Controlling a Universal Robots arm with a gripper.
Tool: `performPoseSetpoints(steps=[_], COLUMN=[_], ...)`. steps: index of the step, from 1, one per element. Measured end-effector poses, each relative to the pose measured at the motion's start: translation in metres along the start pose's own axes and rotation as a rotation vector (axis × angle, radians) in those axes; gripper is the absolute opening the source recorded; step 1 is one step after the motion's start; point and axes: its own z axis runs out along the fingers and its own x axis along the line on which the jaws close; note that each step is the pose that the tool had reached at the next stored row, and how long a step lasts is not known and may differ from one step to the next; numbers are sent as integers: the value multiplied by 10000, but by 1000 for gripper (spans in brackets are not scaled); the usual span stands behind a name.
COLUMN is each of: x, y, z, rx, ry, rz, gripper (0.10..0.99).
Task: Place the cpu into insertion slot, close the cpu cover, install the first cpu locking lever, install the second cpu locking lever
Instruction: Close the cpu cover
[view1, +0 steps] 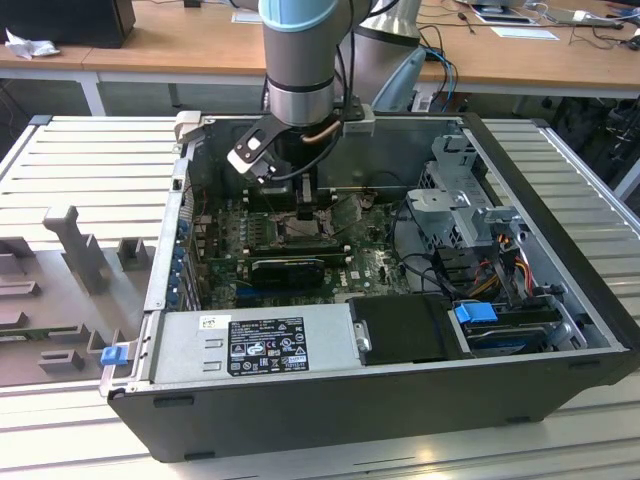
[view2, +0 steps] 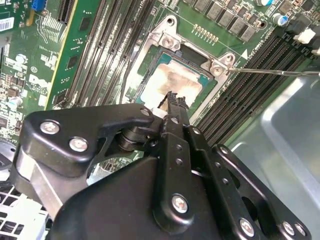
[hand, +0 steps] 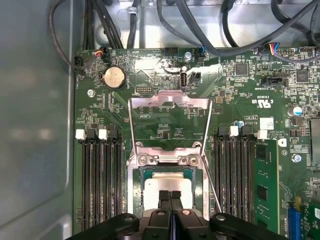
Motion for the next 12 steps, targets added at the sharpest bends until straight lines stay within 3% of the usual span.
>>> performPoseSetpoints(steps=[4, 8, 12], x=[-22, -22, -17], y=[46, 48, 59], z=[1, -18, -174], rx=[11, 12, 11], ry=[5, 4, 6], rz=[0, 1, 1], gripper=[106, 106, 106])
